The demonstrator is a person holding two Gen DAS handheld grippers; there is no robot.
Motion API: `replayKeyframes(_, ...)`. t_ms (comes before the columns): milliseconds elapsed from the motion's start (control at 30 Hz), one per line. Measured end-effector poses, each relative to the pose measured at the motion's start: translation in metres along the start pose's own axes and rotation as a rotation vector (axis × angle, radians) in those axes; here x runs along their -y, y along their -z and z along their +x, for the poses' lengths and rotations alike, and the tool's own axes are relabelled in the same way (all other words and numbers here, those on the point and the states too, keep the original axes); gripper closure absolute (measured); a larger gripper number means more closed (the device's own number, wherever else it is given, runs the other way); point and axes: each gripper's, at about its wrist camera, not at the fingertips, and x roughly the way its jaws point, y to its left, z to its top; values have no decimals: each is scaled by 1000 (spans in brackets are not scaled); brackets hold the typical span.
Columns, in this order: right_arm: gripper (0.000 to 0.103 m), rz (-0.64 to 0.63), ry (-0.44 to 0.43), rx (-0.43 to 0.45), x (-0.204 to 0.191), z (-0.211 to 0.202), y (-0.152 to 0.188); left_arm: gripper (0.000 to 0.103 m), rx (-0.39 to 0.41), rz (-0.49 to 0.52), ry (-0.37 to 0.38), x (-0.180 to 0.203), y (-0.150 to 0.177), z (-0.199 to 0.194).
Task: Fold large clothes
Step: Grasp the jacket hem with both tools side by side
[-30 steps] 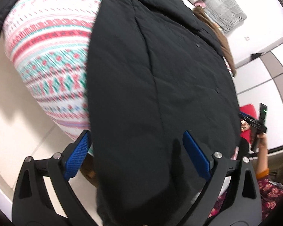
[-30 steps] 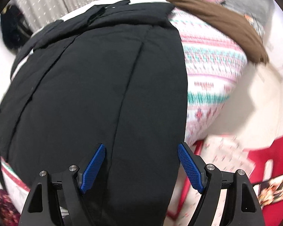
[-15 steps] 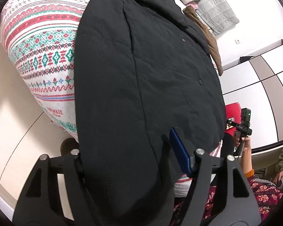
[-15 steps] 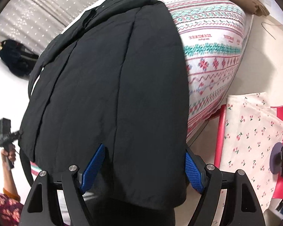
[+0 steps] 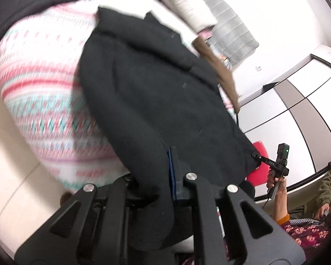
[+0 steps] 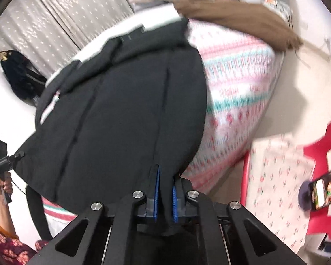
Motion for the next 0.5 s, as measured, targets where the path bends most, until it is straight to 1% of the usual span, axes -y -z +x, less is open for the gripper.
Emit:
replayKeyframes(100, 96, -27, -14, 69, -16, -17, -20, 89, 56, 15, 14, 11, -22, -1)
replayKeyframes(200, 96, -59, -8, 117, -33, -22, -43, 89, 108, 24, 16, 22, -47, 4)
replayKeyframes(300, 96, -93, 11, 163, -47, -18, -69, 89, 157, 37, 13, 24, -74, 2)
replayKeyframes(367, 96, -92, 9, 187, -52, -16, -88, 90, 203, 33, 16, 28, -96, 4)
replayKeyframes(400, 96, -90, 9, 198, -52, -13, -95, 90, 217, 32, 15, 28, -102, 3)
replayKeyframes(500, 96, -80, 20, 246, -53, -7, -125, 90, 270, 19, -4, 31, -129, 9)
